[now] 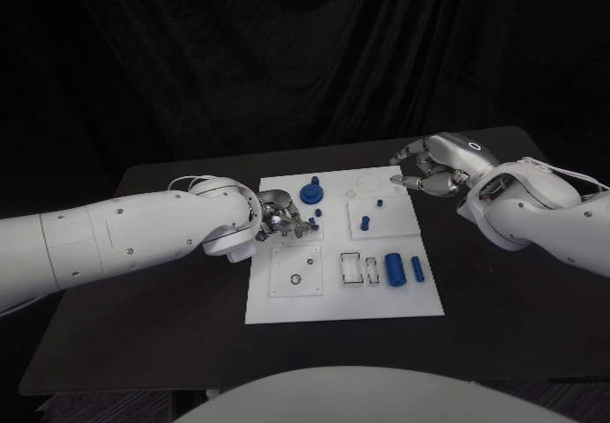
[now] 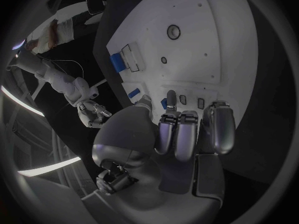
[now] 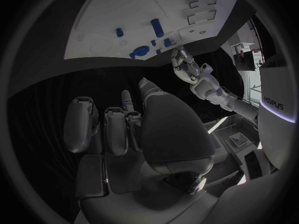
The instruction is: Assemble the parts on the task board
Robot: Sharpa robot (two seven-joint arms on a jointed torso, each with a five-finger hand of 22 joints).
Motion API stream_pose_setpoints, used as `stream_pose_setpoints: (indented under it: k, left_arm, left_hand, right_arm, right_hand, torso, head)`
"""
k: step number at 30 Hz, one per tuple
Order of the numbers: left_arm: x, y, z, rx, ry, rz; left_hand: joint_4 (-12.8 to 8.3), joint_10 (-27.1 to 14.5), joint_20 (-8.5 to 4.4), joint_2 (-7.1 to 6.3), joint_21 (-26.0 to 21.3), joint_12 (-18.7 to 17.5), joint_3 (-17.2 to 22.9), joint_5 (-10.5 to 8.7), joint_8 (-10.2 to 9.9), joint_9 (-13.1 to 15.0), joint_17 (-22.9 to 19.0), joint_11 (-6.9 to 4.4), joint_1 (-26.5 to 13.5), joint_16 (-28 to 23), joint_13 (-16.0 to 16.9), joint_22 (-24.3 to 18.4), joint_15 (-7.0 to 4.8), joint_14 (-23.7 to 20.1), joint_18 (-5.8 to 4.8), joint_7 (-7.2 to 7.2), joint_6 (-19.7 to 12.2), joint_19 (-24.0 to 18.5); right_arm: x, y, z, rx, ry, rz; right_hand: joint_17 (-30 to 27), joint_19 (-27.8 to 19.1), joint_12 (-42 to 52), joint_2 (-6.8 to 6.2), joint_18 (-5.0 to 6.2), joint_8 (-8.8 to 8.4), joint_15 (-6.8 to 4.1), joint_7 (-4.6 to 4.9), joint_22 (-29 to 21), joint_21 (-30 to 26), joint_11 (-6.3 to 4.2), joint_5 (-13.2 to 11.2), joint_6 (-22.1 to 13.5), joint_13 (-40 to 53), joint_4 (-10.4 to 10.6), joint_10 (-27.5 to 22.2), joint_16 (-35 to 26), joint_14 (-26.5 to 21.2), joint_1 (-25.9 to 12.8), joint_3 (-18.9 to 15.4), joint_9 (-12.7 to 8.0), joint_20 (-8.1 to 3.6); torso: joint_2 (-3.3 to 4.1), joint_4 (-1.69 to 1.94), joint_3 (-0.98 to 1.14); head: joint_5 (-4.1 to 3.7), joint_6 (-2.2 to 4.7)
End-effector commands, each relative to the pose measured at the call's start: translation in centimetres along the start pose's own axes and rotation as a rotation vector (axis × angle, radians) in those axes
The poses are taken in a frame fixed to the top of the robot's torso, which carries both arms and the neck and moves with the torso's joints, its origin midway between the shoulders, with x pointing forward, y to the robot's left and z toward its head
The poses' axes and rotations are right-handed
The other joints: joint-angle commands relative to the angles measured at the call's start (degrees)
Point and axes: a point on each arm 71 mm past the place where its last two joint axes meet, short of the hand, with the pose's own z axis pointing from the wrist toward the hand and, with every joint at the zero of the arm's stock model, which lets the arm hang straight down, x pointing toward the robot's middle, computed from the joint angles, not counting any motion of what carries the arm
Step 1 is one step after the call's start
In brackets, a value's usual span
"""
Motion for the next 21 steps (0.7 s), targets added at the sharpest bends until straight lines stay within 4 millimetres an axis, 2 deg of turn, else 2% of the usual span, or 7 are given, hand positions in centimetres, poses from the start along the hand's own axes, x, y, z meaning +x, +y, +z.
stream_pose_setpoints:
  k: [1, 3, 6, 13, 21]
  left_arm:
    - [-0.4, 0.1, -0.1, -0.031, -0.048, -0.013]
    - [-0.4, 0.0, -0.2, -0.032, -0.058, -0.018]
    - [-0.4, -0.2, -0.2, -0.038, -0.078, -0.009]
    - [-0.9, -0.8, 0.0, -0.041, -0.161, 0.035]
    - [-1.4, -1.6, 0.5, -0.058, -0.203, 0.124]
  left_hand:
    - [-0.4, 6.0, -0.5, 0.01, -0.2, 0.1, 0.0, 0.39, 0.7, 1.6, 15.1, -0.6, -0.5, 0.4, 15.0, 0.3, -0.54, 6.1, -0.29, -0.58, 0.0, 0.2]
    - [-0.2, 6.0, -0.62, -0.15, -0.2, 0.1, -0.3, 0.38, 0.9, 2.6, 15.1, -0.73, -0.9, 0.4, 15.0, 0.2, -0.67, 6.1, -0.27, -0.68, 0.0, 0.2]
    - [-0.1, 6.0, -0.67, -0.15, -0.2, 0.1, -0.3, 0.46, 1.0, 2.9, 15.1, -0.79, -1.0, 0.4, 15.0, 0.4, -0.73, 6.1, -0.3, -0.76, 0.1, 0.3]
    - [0.7, 6.0, -1.88, -0.6, -0.1, 0.1, -1.1, 0.47, 1.3, 7.3, 15.1, -2.13, -2.2, 0.4, 15.0, 1.2, -2.0, 6.1, -0.48, -2.16, 3.2, 1.5]
    - [0.6, 6.0, -2.86, -1.07, 0.1, 0.1, -1.5, 1.5, 0.0, 9.8, 15.1, -3.08, -2.3, 0.4, 15.0, 2.0, -2.94, 6.1, -0.7, -3.11, 5.7, 2.5]
  right_arm:
    - [0.2, -0.2, 0.0, 0.021, 0.02, 0.001]
    - [0.3, -0.2, 0.0, 0.023, 0.023, 0.001]
    - [0.3, -0.2, 0.0, 0.028, 0.026, 0.001]
    - [0.5, -0.4, 0.1, 0.035, 0.042, -0.003]
    - [0.7, -0.6, 0.2, 0.044, 0.058, -0.006]
  right_hand:
    - [6.4, 0.2, -0.3, 0.4, -0.32, -0.08, 0.46, 0.19, 10.2, -0.4, 0.32, 0.2, 0.4, 10.2, -0.1, 1.4, -0.1, 3.5, -0.1, 0.3, -0.1, 0.39]
    - [6.4, 0.2, -0.4, 0.41, -0.3, -0.08, 0.49, 0.2, 10.2, -0.5, 0.36, 0.2, 0.5, 10.1, -0.1, 1.3, -0.2, 3.5, 0.0, 0.3, -0.1, 0.4]
    - [6.3, 0.1, -0.4, 0.42, -0.27, -0.09, 0.51, 0.21, 10.2, -0.7, 0.4, 0.3, 0.5, 10.0, -0.1, 1.2, -0.2, 3.5, 0.0, 0.3, -0.1, 0.41]
    - [6.1, 0.0, -0.8, -0.07, -0.22, -0.27, 0.65, 0.33, 10.1, -0.9, 0.52, 0.5, 0.5, 9.5, -0.3, 0.7, -0.4, 3.4, 0.3, 0.2, -0.2, 0.52]
    - [6.1, 0.0, -1.0, -0.23, -0.19, -0.3, 0.68, 0.34, 10.0, -1.1, 0.55, 0.4, 0.5, 9.2, -0.4, 0.4, -0.5, 3.4, 0.4, 0.1, -0.3, 0.55]
  torso:
    - [-0.17, -0.05, 0.54]
    - [-0.21, -0.06, 0.65]
    - [-0.25, -0.09, 0.54]
    - [-0.32, -0.05, 0.47]
    - [-0.4, -0.01, 0.4]
  head:
    - [-0.07, -0.01]
    - [-0.17, -0.01]
    - [-0.41, -0.01]
    - [-0.69, -0.01]
    - [-1.06, -0.01]
